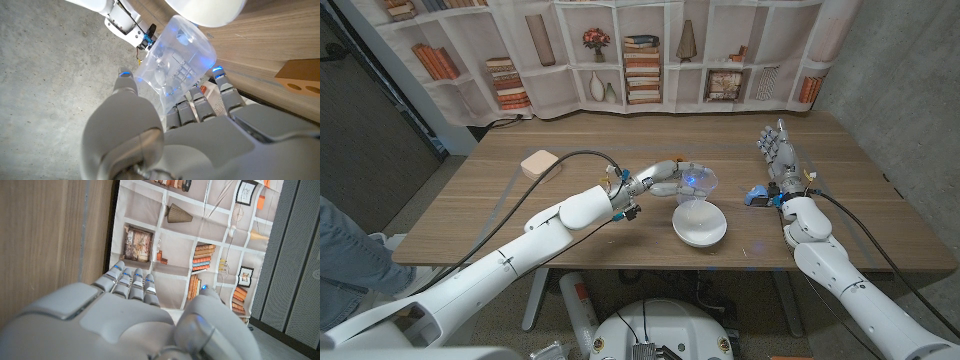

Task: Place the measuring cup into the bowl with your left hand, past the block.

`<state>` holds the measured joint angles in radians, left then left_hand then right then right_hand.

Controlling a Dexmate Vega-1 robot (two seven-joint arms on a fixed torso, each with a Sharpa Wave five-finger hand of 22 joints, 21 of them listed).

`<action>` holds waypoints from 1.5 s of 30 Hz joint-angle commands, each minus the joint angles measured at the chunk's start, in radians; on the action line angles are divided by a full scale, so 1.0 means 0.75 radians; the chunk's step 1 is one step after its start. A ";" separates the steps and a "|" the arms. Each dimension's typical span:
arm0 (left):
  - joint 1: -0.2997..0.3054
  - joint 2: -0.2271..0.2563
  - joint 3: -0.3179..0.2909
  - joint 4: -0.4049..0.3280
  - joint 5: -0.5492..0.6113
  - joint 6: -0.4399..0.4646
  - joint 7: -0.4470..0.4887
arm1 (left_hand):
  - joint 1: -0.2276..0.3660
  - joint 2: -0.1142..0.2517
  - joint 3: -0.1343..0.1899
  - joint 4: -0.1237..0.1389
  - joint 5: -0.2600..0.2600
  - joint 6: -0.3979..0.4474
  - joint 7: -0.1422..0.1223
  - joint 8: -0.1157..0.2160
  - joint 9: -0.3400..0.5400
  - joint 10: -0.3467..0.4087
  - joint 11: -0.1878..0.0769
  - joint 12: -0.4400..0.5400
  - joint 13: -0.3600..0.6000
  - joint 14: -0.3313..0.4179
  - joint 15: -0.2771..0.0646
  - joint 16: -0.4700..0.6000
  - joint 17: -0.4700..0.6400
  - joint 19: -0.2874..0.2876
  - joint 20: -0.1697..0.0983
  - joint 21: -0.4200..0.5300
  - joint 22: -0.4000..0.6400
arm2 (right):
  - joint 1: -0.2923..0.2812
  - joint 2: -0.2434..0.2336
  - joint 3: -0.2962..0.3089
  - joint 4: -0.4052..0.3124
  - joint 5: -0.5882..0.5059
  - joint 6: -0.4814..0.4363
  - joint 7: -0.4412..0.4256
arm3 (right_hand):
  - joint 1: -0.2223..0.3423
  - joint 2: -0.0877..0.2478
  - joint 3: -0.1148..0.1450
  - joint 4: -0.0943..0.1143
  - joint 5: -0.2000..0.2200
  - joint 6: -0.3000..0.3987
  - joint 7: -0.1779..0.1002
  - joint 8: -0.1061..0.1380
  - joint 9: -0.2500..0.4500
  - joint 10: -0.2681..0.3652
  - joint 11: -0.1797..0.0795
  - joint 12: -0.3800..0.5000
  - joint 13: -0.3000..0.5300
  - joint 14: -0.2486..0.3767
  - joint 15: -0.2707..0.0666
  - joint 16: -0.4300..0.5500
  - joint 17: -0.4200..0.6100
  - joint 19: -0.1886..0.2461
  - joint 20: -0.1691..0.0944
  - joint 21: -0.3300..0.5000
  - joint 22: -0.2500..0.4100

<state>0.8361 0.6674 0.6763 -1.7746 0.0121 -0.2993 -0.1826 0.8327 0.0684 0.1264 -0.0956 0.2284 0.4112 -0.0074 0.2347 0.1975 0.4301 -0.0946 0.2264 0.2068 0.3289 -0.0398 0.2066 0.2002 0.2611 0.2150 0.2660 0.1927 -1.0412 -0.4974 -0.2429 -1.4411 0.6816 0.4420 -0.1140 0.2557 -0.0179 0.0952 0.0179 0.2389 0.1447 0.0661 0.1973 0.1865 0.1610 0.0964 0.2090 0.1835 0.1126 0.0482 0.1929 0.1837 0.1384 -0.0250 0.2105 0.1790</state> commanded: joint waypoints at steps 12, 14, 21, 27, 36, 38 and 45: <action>0.007 0.016 0.025 -0.057 0.104 0.053 0.015 | 0.001 0.011 0.009 0.001 0.006 0.035 -0.031 -0.004 0.003 0.008 -0.003 -0.009 0.003 -0.019 -0.002 -0.010 -0.001 -0.027 -0.005 -0.016 0.005 | -0.001 0.003 0.006 0.016 0.014 0.011 0.018 | 0.007 0.011 -0.006 0.001 0.001 0.012 -0.006 0.001 0.003 0.010 -0.003 0.005 0.004 0.000 0.005 -0.003 0.003 0.005 0.005 -0.002 0.003; 0.012 0.021 0.025 -0.069 0.119 0.064 0.022 | 0.001 0.011 0.009 0.001 0.006 0.034 -0.031 -0.004 0.003 0.006 -0.004 -0.010 0.003 -0.021 -0.003 -0.011 -0.001 -0.030 -0.004 -0.018 0.005 | 0.000 0.008 0.006 0.020 0.020 0.010 0.019 | 0.007 0.012 -0.006 0.001 0.001 0.012 -0.006 0.001 0.003 0.010 -0.003 0.005 0.004 0.000 0.004 -0.003 0.003 0.005 0.005 -0.002 0.003; 0.028 0.042 0.023 -0.119 0.173 0.102 0.039 | -0.001 0.010 0.008 0.002 0.007 0.032 -0.033 -0.007 0.003 0.003 -0.004 -0.012 0.003 -0.031 0.001 -0.014 -0.001 -0.043 -0.004 -0.024 0.005 | 0.008 0.010 0.004 0.039 0.022 0.020 0.035 | 0.007 0.012 -0.007 0.001 0.001 0.012 -0.006 0.001 0.003 0.011 -0.002 0.005 0.004 0.001 0.005 -0.003 0.003 0.005 0.006 -0.003 0.003; 0.032 0.044 0.031 -0.129 0.192 0.119 0.037 | -0.003 0.009 0.007 0.002 0.007 0.029 -0.037 -0.009 0.003 -0.002 0.000 -0.015 0.003 -0.035 -0.001 -0.014 -0.001 -0.050 -0.003 -0.028 0.005 | 0.009 0.011 0.002 0.043 0.025 0.019 0.039 | 0.007 0.012 -0.007 0.000 0.001 0.012 -0.006 0.000 0.003 0.011 -0.004 0.005 0.004 0.002 0.007 -0.003 0.003 0.005 0.007 -0.004 0.003; 0.041 0.054 0.041 -0.150 0.227 0.157 0.037 | -0.005 0.008 0.006 0.004 0.008 0.032 -0.035 -0.010 0.003 -0.005 -0.001 -0.016 0.003 -0.039 0.002 -0.014 -0.001 -0.059 -0.002 -0.032 0.005 | 0.005 0.014 -0.001 0.043 0.026 0.016 0.036 | 0.007 0.013 -0.008 0.000 0.001 0.012 -0.006 0.000 0.003 0.010 -0.003 0.005 0.004 0.003 0.005 -0.003 0.003 0.005 0.008 -0.005 0.003; 0.040 0.056 0.045 -0.156 0.236 0.170 0.031 | -0.005 0.008 0.005 0.004 0.008 0.035 -0.037 -0.009 0.003 -0.005 -0.001 -0.016 0.003 -0.039 0.002 -0.014 -0.001 -0.064 -0.002 -0.035 0.005 | 0.005 0.015 -0.002 0.044 0.027 0.015 0.036 | 0.007 0.013 -0.008 0.000 0.001 0.013 -0.006 0.001 0.003 0.010 -0.001 0.005 0.004 0.002 0.004 -0.003 0.003 0.005 0.008 -0.005 0.003; 0.043 0.066 0.054 -0.189 0.276 0.216 0.027 | -0.006 0.008 0.005 0.004 0.009 0.037 -0.036 -0.010 0.003 -0.004 -0.004 -0.016 0.003 -0.044 0.005 -0.015 -0.001 -0.073 -0.002 -0.039 0.005 | 0.009 0.019 -0.005 0.052 0.029 0.017 0.041 | 0.007 0.014 -0.009 -0.001 0.001 0.011 -0.007 0.000 0.003 0.010 -0.001 0.005 0.004 0.002 0.004 -0.003 0.003 0.006 0.009 -0.006 0.003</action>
<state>0.8633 0.7063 0.7067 -1.8857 0.1788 -0.1814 -0.1573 0.8251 0.0645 0.1250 -0.0969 0.2283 0.4110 -0.0076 0.2272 0.1975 0.4300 -0.0945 0.2143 0.2068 0.3012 -0.0354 0.1987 0.2002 0.2132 0.2094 0.2396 0.1927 -1.0368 -0.4871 -0.2431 -1.4090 0.7008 0.4542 -0.0874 0.2611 -0.0126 0.0924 0.0151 0.2390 0.1500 0.0608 0.1973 0.1865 0.1609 0.0963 0.2090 0.1835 0.1126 0.0482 0.1929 0.1836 0.1384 -0.0250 0.2067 0.1790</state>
